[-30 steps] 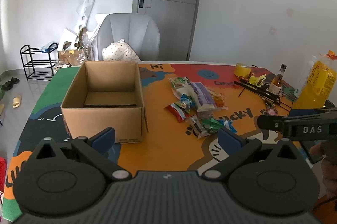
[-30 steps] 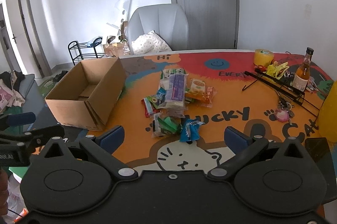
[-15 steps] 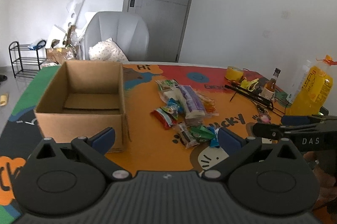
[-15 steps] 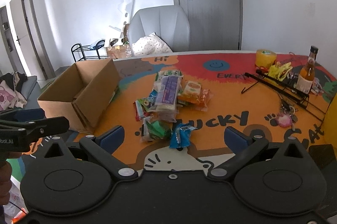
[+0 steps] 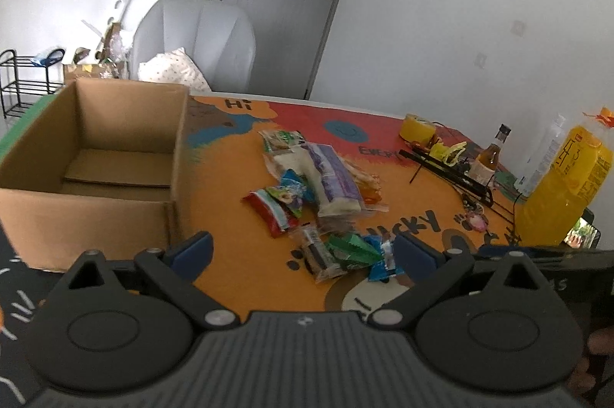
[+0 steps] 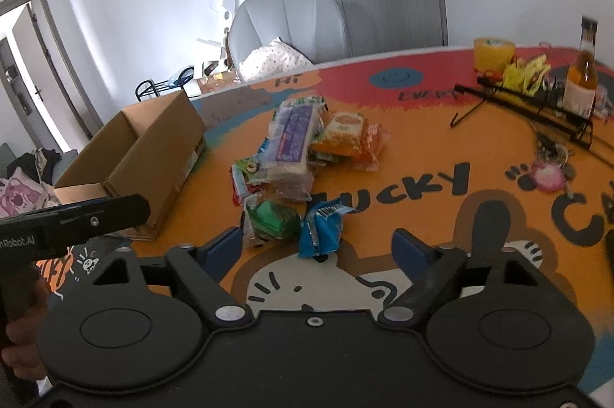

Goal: Organize snacks
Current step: 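Grasp the green wrapper with the left tool while the right tool grasps the blue bag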

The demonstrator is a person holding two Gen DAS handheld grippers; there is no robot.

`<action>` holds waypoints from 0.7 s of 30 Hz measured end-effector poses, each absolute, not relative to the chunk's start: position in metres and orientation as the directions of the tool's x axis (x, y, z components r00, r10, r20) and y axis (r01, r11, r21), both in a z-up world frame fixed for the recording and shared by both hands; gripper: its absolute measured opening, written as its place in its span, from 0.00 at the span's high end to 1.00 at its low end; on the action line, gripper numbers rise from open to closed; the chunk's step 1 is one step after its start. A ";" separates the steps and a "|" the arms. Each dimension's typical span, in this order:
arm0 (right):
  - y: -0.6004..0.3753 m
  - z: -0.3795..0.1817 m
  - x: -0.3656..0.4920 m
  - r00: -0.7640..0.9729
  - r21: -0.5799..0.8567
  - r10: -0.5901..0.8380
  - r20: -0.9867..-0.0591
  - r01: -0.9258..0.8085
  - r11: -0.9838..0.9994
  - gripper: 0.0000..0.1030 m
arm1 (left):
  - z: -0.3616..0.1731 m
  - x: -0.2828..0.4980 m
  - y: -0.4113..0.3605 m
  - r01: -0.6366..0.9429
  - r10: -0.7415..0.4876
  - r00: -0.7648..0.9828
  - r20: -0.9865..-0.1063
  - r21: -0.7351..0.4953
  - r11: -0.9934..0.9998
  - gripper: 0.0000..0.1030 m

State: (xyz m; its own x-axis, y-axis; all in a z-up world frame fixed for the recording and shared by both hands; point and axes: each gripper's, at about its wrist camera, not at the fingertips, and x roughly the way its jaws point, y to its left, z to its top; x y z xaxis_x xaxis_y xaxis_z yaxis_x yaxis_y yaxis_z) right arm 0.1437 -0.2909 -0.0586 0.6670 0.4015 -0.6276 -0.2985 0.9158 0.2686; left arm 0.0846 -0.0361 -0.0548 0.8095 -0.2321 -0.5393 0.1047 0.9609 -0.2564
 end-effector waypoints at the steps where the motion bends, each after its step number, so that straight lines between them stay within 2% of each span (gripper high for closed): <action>1: -0.292 -0.062 0.146 0.660 0.280 0.409 -0.630 -0.297 0.913 0.26 | -0.056 0.087 -0.038 0.107 -0.236 0.809 -0.538 -0.260 0.960 0.02; 4: -0.292 -0.070 0.154 0.645 0.306 0.423 -0.636 -0.292 0.906 0.32 | -0.061 0.097 -0.045 0.126 -0.254 0.801 -0.542 -0.262 0.957 0.09; 6: -0.292 -0.076 0.160 0.633 0.319 0.430 -0.644 -0.288 0.903 0.41 | -0.066 0.105 -0.050 0.135 -0.263 0.786 -0.560 -0.260 0.956 0.16; 9: -0.294 -0.083 0.168 0.618 0.351 0.446 -0.647 -0.277 0.894 0.46 | -0.073 0.115 -0.054 0.146 -0.287 0.768 -0.573 -0.279 0.949 0.20; 16: -0.297 -0.095 0.184 0.595 0.395 0.463 -0.657 -0.251 0.884 0.49 | -0.082 0.138 -0.061 0.152 -0.325 0.731 -0.601 -0.320 0.935 0.29; 18: -0.296 -0.100 0.189 0.585 0.403 0.466 -0.664 -0.246 0.882 0.53 | -0.085 0.144 -0.063 0.155 -0.337 0.720 -0.607 -0.333 0.930 0.34; 21: -0.296 -0.105 0.194 0.577 0.427 0.483 -0.659 -0.241 0.871 0.53 | -0.090 0.154 -0.066 0.157 -0.363 0.694 -0.622 -0.362 0.919 0.41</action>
